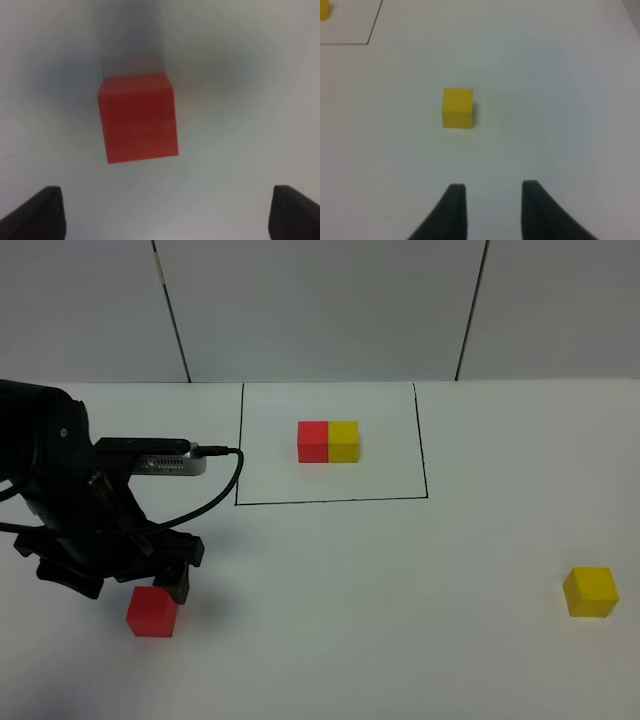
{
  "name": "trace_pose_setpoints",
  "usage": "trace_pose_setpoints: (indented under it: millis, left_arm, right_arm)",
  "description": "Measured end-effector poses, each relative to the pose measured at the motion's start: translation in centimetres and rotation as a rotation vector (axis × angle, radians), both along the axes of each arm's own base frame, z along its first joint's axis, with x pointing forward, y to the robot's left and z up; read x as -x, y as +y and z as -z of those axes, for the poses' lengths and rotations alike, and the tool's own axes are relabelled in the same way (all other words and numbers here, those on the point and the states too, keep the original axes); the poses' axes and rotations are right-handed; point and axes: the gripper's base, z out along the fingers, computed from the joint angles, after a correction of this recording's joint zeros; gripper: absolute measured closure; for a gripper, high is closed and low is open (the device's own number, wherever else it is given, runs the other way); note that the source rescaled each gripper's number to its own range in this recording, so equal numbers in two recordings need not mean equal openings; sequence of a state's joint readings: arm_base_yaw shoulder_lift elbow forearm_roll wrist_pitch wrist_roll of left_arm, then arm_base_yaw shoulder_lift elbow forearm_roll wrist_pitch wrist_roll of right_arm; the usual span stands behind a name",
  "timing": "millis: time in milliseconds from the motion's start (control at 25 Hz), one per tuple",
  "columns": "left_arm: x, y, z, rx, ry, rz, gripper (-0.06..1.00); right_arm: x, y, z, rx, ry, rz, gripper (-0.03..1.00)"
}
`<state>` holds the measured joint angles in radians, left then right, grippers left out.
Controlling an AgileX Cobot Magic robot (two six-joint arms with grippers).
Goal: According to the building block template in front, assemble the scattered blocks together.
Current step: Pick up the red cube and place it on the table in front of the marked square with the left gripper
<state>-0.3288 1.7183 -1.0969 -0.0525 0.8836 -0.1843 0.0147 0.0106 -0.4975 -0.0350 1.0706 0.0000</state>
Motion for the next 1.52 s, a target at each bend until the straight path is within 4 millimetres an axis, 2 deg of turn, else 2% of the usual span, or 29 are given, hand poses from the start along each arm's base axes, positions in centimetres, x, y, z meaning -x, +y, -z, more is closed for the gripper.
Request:
trace_pose_setpoints:
  millis: [160,480,1000,1520]
  left_arm:
    - [-0.3,0.1,1.1,-0.033,0.027,0.008,0.08]
    - [-0.9,0.4,1.6,-0.082,-0.017,0.003,0.09]
    - [-1.8,-0.1,6.2,-0.094,0.074,-0.006,0.09]
    - [-2.1,-0.4,8.5,-0.084,0.107,-0.020,0.17]
  right_arm:
    - [0.0,0.0,0.0,0.000,0.000,0.000,0.97]
    - [0.0,0.0,0.0,0.000,0.000,0.000,0.97]
    - [0.0,0.0,0.0,0.000,0.000,0.000,0.97]
    - [0.0,0.0,0.0,0.000,0.000,0.000,0.97]
